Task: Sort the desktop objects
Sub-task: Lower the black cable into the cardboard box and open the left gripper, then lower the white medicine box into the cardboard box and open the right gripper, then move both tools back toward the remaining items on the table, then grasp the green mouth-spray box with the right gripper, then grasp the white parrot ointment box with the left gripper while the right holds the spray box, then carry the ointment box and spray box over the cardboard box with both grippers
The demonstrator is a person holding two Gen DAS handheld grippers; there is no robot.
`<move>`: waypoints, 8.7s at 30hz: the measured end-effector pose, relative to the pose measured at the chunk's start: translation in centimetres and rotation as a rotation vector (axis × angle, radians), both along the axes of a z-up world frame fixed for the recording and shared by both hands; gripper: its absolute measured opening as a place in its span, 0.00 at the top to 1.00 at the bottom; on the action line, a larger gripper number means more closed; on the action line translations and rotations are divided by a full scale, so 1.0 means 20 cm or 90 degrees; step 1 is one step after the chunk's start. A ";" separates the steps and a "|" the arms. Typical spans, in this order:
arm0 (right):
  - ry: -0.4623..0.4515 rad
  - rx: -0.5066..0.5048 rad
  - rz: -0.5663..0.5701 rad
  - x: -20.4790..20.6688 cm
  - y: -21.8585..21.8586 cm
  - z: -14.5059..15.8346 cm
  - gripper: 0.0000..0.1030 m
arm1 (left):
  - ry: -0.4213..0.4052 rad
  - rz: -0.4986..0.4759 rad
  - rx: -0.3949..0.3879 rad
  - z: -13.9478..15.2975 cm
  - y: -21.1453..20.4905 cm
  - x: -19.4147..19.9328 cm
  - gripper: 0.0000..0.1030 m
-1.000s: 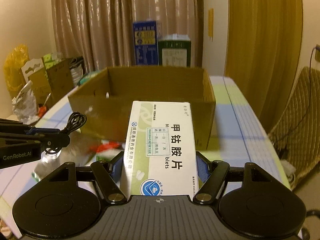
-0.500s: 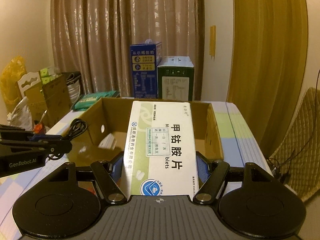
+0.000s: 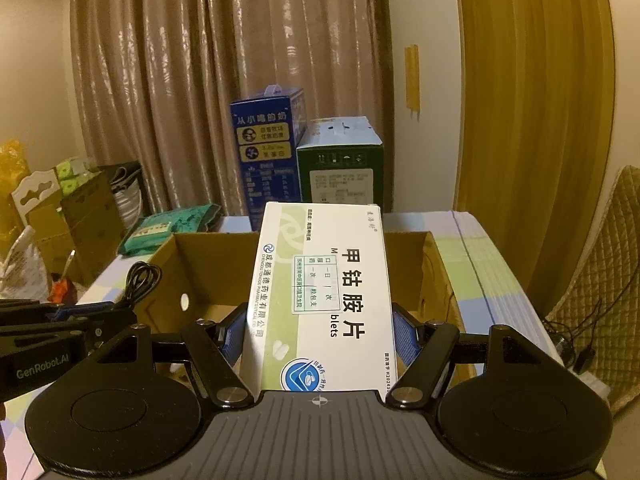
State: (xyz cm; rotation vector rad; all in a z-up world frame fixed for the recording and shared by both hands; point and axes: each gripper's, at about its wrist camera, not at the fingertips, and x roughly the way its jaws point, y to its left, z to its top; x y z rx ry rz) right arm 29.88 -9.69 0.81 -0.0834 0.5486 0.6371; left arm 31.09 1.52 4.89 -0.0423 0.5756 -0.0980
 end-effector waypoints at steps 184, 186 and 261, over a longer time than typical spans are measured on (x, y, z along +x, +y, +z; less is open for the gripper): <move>0.173 -0.248 0.228 -0.55 -0.41 -0.59 0.49 | 0.218 -0.111 -0.046 -0.65 -0.20 -0.55 0.22; 0.165 -0.252 0.207 -0.54 -0.41 -0.59 0.49 | 0.219 -0.113 -0.022 -0.66 -0.22 -0.54 0.23; 0.098 -0.143 0.102 -0.52 -0.32 -0.46 0.49 | 0.183 -0.083 0.019 -0.49 -0.26 -0.54 0.68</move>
